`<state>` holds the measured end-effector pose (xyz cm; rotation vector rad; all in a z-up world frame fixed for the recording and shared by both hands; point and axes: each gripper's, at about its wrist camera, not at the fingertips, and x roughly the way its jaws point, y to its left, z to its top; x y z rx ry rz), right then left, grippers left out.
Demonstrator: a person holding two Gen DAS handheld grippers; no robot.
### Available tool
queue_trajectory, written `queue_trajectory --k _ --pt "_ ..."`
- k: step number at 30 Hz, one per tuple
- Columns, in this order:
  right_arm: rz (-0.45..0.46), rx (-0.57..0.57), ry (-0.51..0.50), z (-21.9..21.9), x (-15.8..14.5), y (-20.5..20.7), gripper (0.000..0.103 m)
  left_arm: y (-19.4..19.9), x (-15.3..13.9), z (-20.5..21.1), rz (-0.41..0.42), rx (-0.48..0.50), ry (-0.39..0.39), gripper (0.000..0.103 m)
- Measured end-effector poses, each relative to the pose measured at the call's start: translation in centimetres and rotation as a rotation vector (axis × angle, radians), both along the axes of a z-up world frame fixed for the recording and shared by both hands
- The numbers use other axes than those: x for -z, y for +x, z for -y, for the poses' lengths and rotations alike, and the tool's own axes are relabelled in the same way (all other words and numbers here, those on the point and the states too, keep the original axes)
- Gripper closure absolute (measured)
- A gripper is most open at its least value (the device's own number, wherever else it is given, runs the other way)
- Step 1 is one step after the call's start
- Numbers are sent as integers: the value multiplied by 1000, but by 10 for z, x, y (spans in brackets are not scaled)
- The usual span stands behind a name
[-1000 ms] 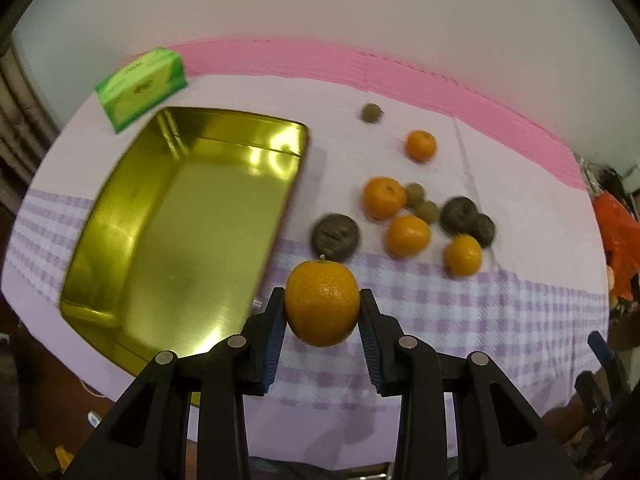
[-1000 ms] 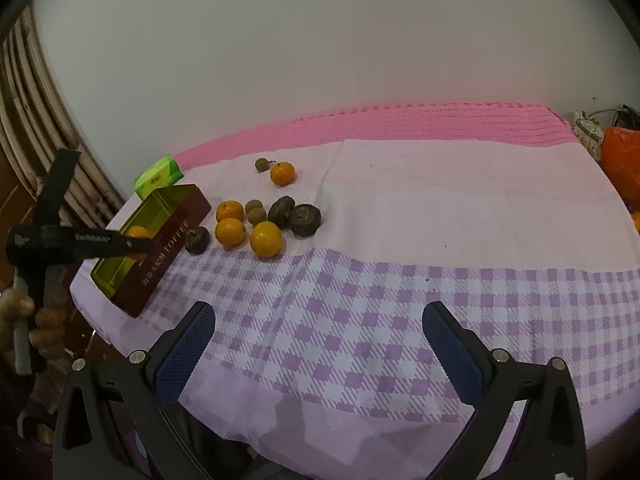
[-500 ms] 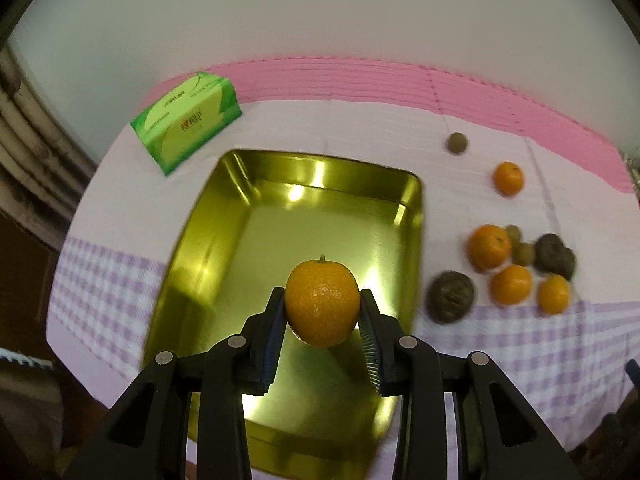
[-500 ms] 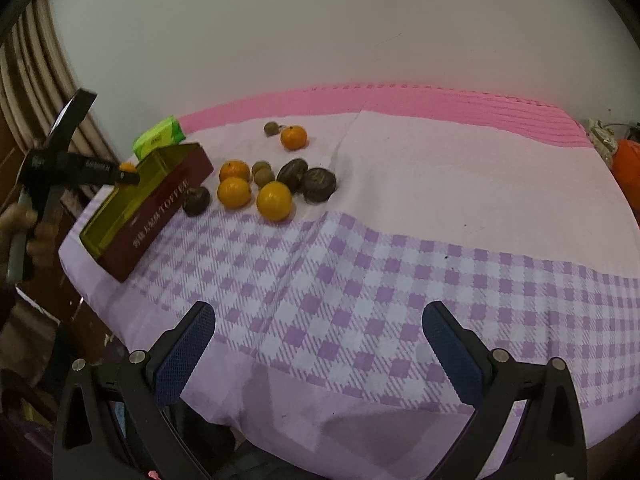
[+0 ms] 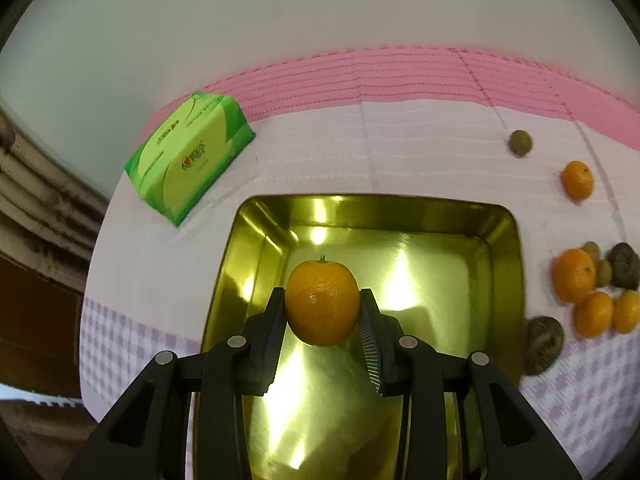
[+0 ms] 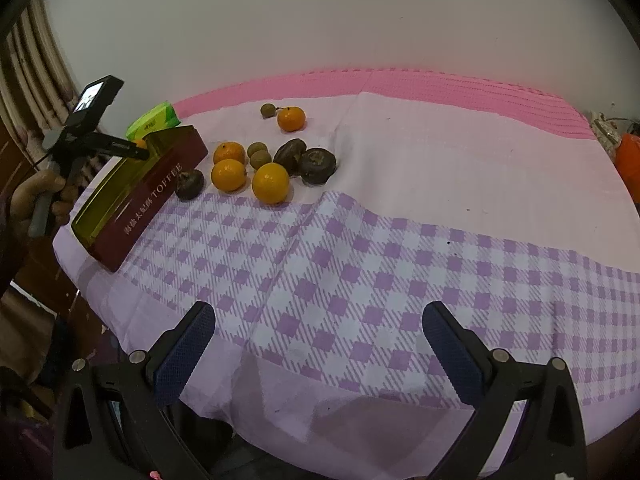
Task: Organize fruits
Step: 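Carry the orange over the gold tray and release it with the left gripper, then grasp a dark brown round fruit with the right gripper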
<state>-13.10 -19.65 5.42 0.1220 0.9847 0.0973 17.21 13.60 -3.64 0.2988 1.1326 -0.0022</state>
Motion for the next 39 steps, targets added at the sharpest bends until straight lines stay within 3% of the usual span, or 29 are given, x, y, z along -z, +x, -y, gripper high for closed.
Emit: queue_trajectory --k 10,22,25,27,30,35,37,39 --pt "-14 -55 -16 -15 2 3 0 37 20 -15 -27 -24 30 66" --pt "-11 -143 -13 -36 1 14 0 42 28 -22 -15 -5 49 64" --pt "19 -221 10 -45 -8 21 0 34 13 -18 24 -4 29 56" --pt "60 -284 21 -52 -17 27 0 20 -7 -18 79 5 -11 42" --pt "141 -417 40 -69 -32 42 0 -5 -33 -19 137 -2 -74 36" --pt "149 -645 -29 -110 -32 85 14 -66 -64 -25 183 -55 -167 25" --pt "110 -706 -49 -122 -22 105 34 -101 -71 -30 197 -88 -195 25" --pt "65 -761 -49 -134 -11 127 41 -130 -72 -35 204 -134 -191 23"
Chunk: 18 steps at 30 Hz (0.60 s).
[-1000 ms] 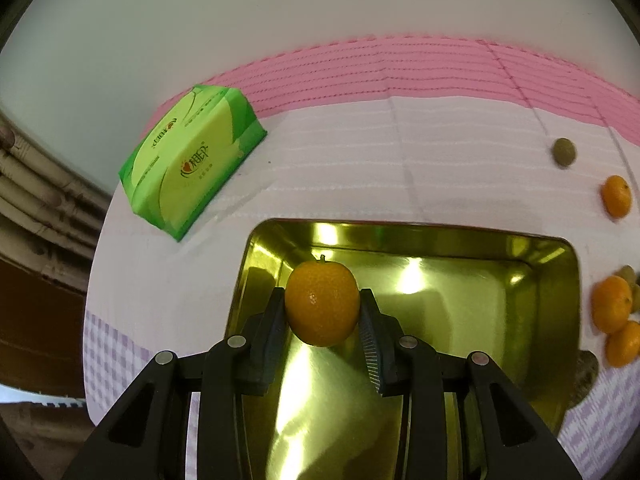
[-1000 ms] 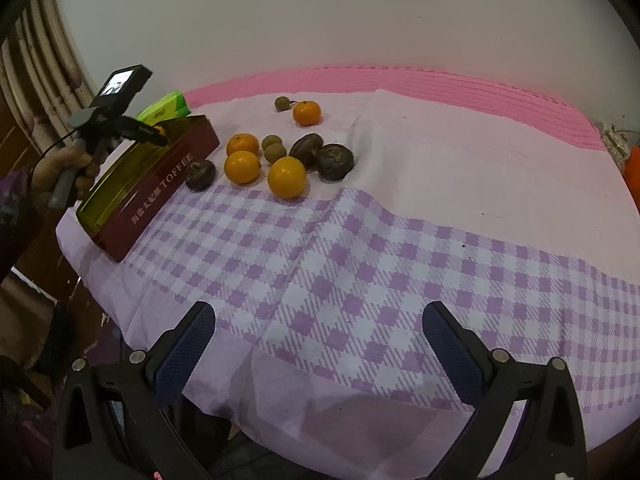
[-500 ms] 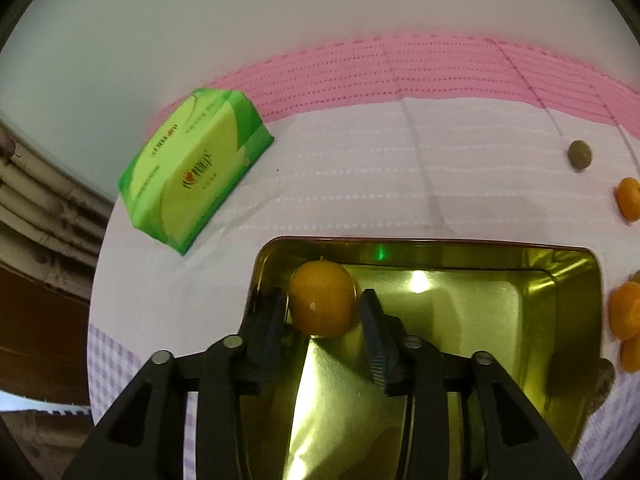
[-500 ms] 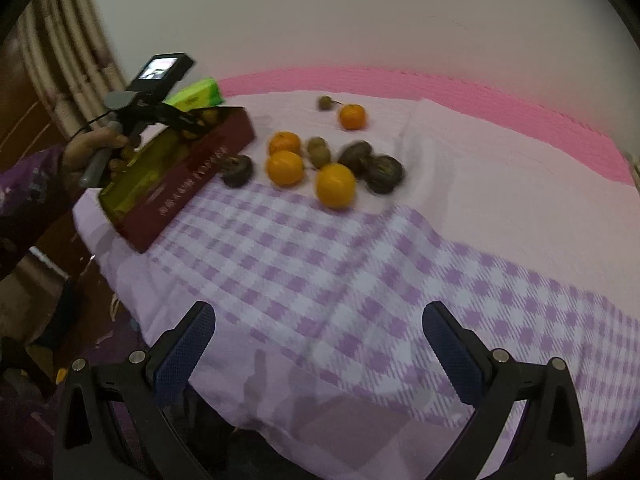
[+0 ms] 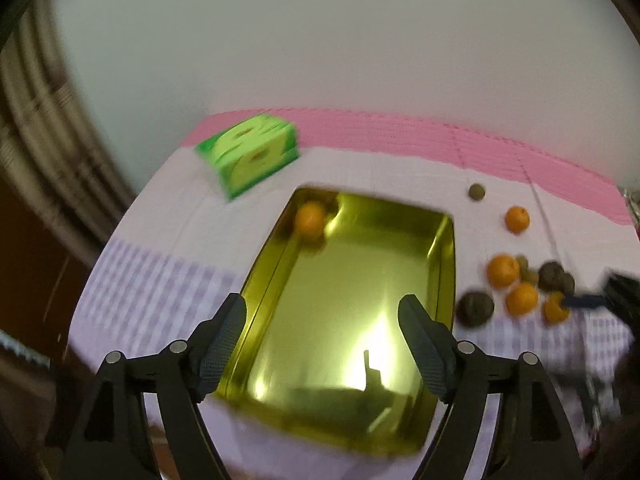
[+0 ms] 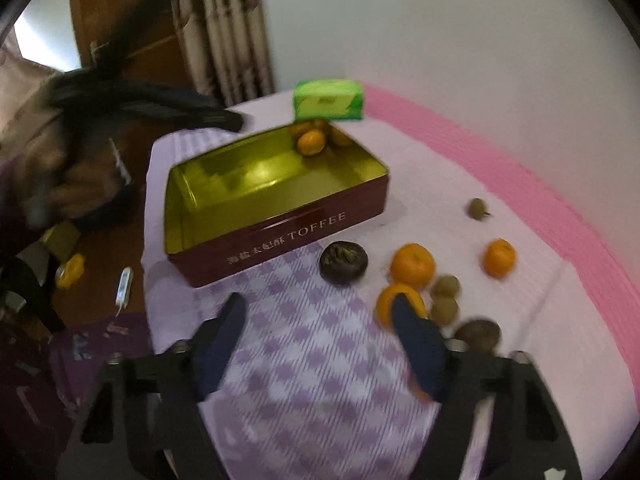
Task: Organize fruits
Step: 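Grasp a dark brown round fruit with the right gripper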
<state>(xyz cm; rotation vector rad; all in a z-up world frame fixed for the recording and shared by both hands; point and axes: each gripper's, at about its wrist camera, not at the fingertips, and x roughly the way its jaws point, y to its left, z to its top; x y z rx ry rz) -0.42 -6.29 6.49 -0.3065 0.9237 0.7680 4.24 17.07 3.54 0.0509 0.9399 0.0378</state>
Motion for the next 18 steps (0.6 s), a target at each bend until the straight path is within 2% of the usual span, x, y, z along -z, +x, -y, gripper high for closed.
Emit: queue_trajectory --k 4,8,13,18 --pt "-37 -68 -54 -12 18 25 43 -50 11 -11 -8 -96 -26 22" --pt "-64 -110 -76 -25 27 41 42 -70 18 -18 16 -155 -23 22" --pt "-78 -167 -159 -40 44 53 42 -68 26 -7 37 -126 64 22" --pt "-110 -178 -206 -47 64 68 42 -69 25 -3 49 -104 61 22"
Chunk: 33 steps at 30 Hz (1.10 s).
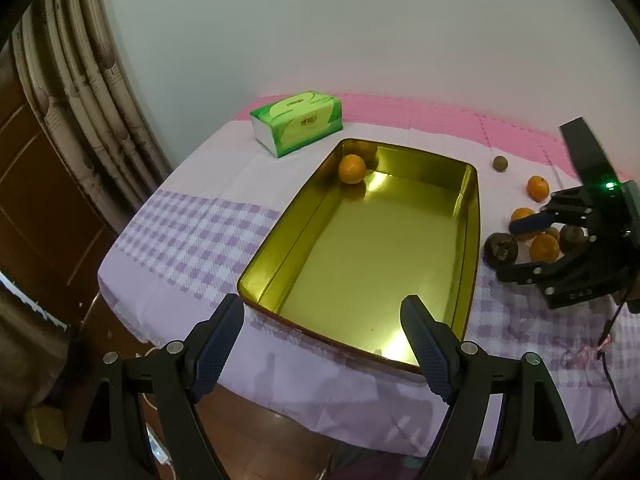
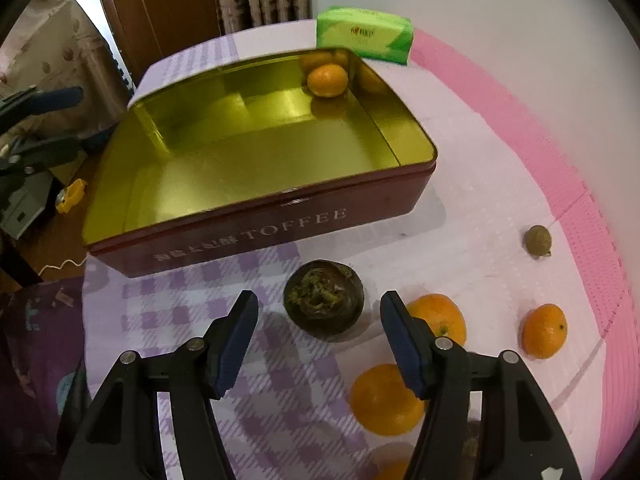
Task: Organize fruits
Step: 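Grasp a dark brown round fruit with the right gripper, then lower the dark brown fruit into the gold tray and open the right gripper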
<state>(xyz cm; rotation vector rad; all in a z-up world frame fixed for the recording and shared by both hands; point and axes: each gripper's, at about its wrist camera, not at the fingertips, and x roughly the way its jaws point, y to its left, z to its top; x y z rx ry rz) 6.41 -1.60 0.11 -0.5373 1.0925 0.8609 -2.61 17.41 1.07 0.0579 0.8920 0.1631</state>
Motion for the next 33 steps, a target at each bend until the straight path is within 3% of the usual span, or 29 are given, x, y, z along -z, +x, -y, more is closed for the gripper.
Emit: queue_trajectory --k 2,4,9,16,23,33 --pt "-13 -1 10 -2 2 0 45 0 -1 2 2 8 7 22" --pt "-13 4 -17 -6 8 1 62 1 0 3 -7 13 6 20" --pt "21 45 -37 -4 4 -12 63 4 3 0 -36 -4 -2 19" --pt "117 91 31 12 -51 -39 63 8 7 -10 -72 -26 -63 18" --pt "181 128 157 -20 -101 -13 63 12 13 -8 -123 -23 -39 18" --pt "150 228 142 -71 -70 37 63 13 15 -15 -148 -22 -74 16"
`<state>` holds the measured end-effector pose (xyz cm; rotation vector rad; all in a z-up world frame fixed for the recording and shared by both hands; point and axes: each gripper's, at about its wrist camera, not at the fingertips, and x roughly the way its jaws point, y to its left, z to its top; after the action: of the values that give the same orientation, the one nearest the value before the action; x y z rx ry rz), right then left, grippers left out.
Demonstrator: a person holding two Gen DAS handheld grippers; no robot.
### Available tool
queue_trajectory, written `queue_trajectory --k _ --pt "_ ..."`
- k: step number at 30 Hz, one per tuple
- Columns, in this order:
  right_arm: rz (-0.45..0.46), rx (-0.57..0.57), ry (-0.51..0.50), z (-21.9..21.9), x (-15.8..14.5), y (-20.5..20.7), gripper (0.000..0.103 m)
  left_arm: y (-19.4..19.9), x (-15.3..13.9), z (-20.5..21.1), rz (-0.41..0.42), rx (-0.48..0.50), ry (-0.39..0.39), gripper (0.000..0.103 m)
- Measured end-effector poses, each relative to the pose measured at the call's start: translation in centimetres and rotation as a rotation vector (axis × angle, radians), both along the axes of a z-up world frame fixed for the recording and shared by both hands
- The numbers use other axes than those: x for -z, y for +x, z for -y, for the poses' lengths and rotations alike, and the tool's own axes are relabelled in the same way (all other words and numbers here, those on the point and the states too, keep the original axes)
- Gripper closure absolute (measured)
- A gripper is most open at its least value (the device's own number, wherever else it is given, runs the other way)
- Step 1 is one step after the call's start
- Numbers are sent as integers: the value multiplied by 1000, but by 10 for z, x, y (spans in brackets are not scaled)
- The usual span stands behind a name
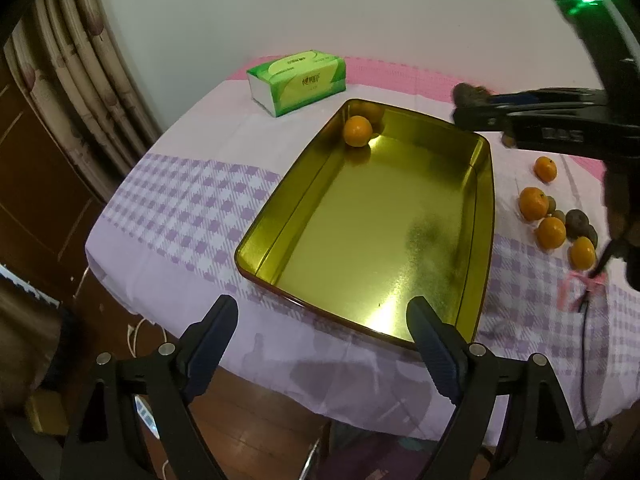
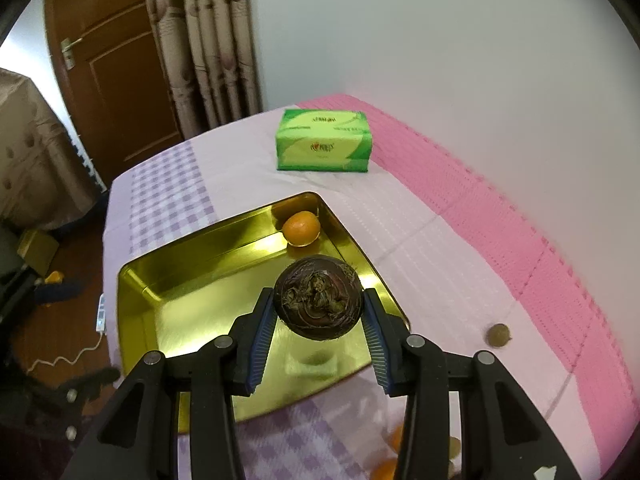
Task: Organize fruits
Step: 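Lower the dark brown fruit into the gold tray and open the right gripper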
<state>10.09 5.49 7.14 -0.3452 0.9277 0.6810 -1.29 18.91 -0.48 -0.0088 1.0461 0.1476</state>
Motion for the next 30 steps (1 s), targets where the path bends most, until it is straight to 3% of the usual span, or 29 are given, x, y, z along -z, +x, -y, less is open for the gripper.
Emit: queue_trajectory --k 14,30 --pt "-90 52 -46 -34 53 27 63 5 10 -8 -69 -2 -64 15" --pt "-137 113 -49 -43 69 49 63 8 15 -9 -108 1 -64 12"
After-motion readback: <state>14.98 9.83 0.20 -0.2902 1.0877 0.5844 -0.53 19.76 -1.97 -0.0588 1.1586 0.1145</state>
